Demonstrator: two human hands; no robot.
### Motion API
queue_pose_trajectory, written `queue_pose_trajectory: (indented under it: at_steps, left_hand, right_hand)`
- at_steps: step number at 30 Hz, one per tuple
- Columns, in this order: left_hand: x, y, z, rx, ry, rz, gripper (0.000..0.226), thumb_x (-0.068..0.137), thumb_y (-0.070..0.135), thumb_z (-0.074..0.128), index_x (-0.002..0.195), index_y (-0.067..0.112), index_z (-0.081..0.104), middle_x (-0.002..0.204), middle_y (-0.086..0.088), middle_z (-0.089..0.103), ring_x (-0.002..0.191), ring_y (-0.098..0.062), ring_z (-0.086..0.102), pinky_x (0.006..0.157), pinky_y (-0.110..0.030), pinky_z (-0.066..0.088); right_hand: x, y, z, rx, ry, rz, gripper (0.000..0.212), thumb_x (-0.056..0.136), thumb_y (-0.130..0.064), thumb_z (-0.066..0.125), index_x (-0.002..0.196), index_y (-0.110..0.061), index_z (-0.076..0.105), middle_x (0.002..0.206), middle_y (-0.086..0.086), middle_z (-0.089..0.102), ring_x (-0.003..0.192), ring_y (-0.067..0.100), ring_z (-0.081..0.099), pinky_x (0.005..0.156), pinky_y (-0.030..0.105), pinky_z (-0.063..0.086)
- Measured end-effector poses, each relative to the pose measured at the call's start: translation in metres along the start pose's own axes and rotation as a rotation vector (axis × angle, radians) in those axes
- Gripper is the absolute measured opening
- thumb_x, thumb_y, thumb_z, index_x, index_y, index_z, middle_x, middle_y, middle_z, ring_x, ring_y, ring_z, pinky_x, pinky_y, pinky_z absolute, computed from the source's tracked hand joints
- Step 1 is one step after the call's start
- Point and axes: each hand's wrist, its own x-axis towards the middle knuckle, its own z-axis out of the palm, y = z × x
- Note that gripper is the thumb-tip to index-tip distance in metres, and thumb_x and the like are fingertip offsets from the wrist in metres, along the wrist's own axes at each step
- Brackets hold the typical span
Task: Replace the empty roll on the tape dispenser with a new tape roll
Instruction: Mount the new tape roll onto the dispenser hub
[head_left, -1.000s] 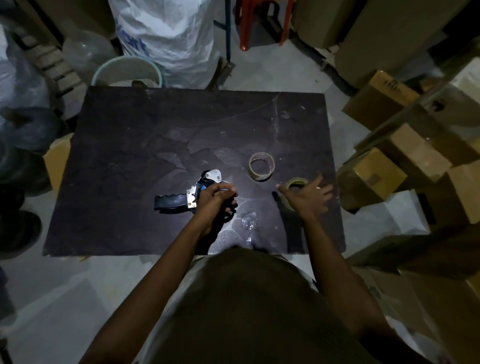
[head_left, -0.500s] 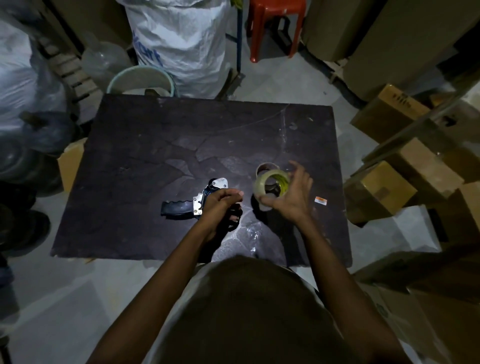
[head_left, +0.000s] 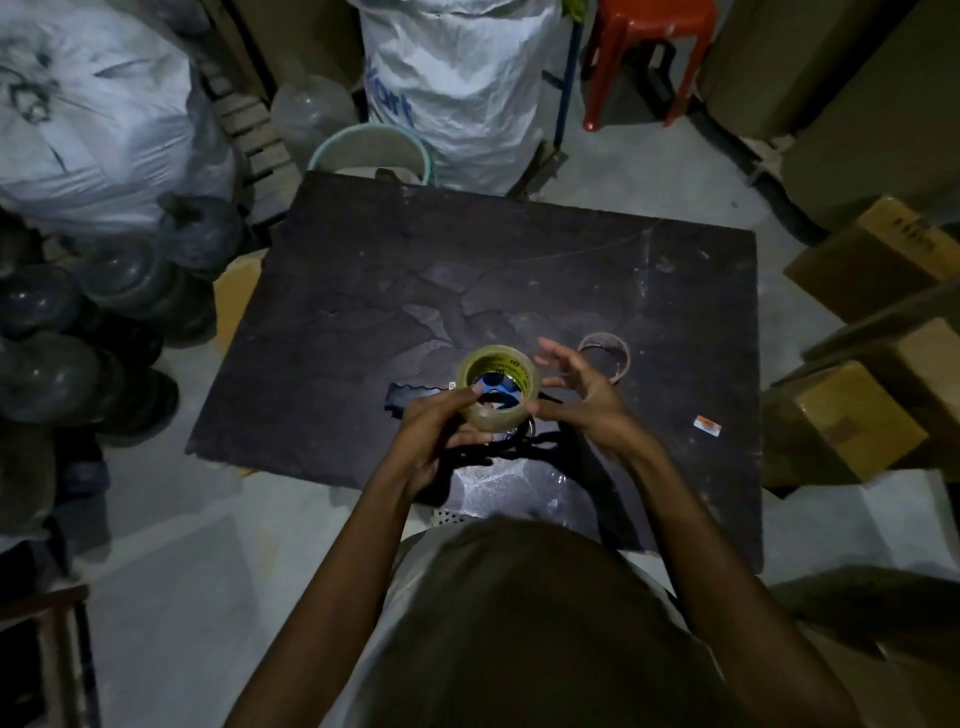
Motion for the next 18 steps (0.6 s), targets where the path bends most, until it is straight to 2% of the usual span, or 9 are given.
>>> queue_pose_trajectory:
  at_steps: [2, 5, 8, 10, 13, 15, 16, 18]
  left_hand:
    - [-0.001, 0.0, -0.004, -0.005, 0.009, -0.023, 0.033, 0.091, 0.024, 0.074, 0.111, -0.002, 0.072, 0.088, -0.015, 0.077, 0.059, -0.021, 0.07, 0.068, -0.033, 0.066]
    - [-0.003, -0.001, -0.007, -0.014, 0.006, -0.043, 0.037, 0.088, 0.029, 0.076, 0.113, 0.002, 0.071, 0.086, -0.012, 0.076, 0.054, -0.017, 0.066, 0.06, -0.03, 0.065]
    - [-0.001, -0.003, -0.01, 0.019, -0.016, -0.07, 0.057, 0.077, 0.036, 0.082, 0.119, -0.001, 0.069, 0.09, -0.015, 0.073, 0.053, -0.017, 0.065, 0.054, -0.028, 0.062]
    - [0.002, -0.005, -0.01, 0.046, -0.03, -0.084, 0.065, 0.077, 0.039, 0.084, 0.123, -0.003, 0.067, 0.087, -0.014, 0.07, 0.053, -0.017, 0.063, 0.052, -0.027, 0.06]
    - [0.001, -0.006, -0.009, -0.01, -0.046, -0.07, 0.058, 0.079, 0.042, 0.083, 0.121, 0.004, 0.069, 0.094, -0.01, 0.073, 0.065, -0.016, 0.066, 0.057, -0.027, 0.059]
    - [-0.001, -0.006, -0.007, -0.062, -0.082, -0.04, 0.046, 0.078, 0.032, 0.08, 0.118, 0.011, 0.071, 0.104, -0.01, 0.073, 0.079, -0.016, 0.069, 0.065, -0.026, 0.061]
    - [-0.002, -0.007, -0.007, -0.078, -0.106, -0.019, 0.048, 0.077, 0.024, 0.08, 0.123, 0.015, 0.069, 0.109, -0.011, 0.074, 0.082, -0.018, 0.071, 0.069, -0.027, 0.062]
    - [-0.003, -0.012, -0.005, -0.083, -0.121, 0.015, 0.068, 0.072, 0.008, 0.084, 0.136, 0.02, 0.061, 0.113, -0.017, 0.075, 0.079, -0.023, 0.072, 0.075, -0.035, 0.063]
  right_hand:
    - [0.0, 0.003, 0.0, 0.01, -0.083, 0.011, 0.102, 0.068, -0.017, 0.093, 0.157, -0.026, 0.043, 0.152, -0.008, 0.054, 0.131, 0.009, 0.06, 0.107, 0.037, 0.055]
    - [-0.001, -0.001, 0.007, 0.061, -0.171, 0.019, 0.101, 0.074, 0.009, 0.086, 0.158, -0.021, 0.04, 0.147, -0.011, 0.056, 0.124, 0.009, 0.065, 0.095, 0.029, 0.058]
    - [0.002, -0.001, 0.01, 0.064, -0.215, 0.007, 0.103, 0.072, 0.011, 0.087, 0.158, -0.023, 0.041, 0.147, -0.008, 0.058, 0.128, 0.009, 0.064, 0.096, 0.026, 0.056]
    - [0.002, -0.002, 0.009, 0.046, -0.228, 0.002, 0.099, 0.071, 0.01, 0.088, 0.155, -0.023, 0.046, 0.147, -0.009, 0.058, 0.129, 0.01, 0.063, 0.099, 0.027, 0.056]
    - [0.0, -0.003, 0.011, 0.022, -0.189, -0.015, 0.066, 0.074, 0.007, 0.087, 0.133, -0.014, 0.066, 0.136, -0.001, 0.065, 0.115, 0.004, 0.07, 0.092, 0.022, 0.057]
    - [0.0, 0.0, 0.016, 0.05, -0.087, -0.001, 0.04, 0.076, 0.003, 0.087, 0.112, -0.009, 0.074, 0.122, 0.007, 0.07, 0.1, 0.005, 0.074, 0.083, 0.021, 0.058]
    - [0.0, 0.002, 0.019, 0.054, -0.025, 0.001, 0.031, 0.076, 0.0, 0.088, 0.103, -0.008, 0.075, 0.116, 0.01, 0.072, 0.095, 0.008, 0.074, 0.079, 0.021, 0.058]
    - [0.002, 0.007, 0.023, 0.005, 0.071, -0.017, 0.024, 0.075, -0.009, 0.091, 0.095, -0.01, 0.077, 0.113, 0.016, 0.072, 0.096, 0.016, 0.072, 0.078, 0.022, 0.058]
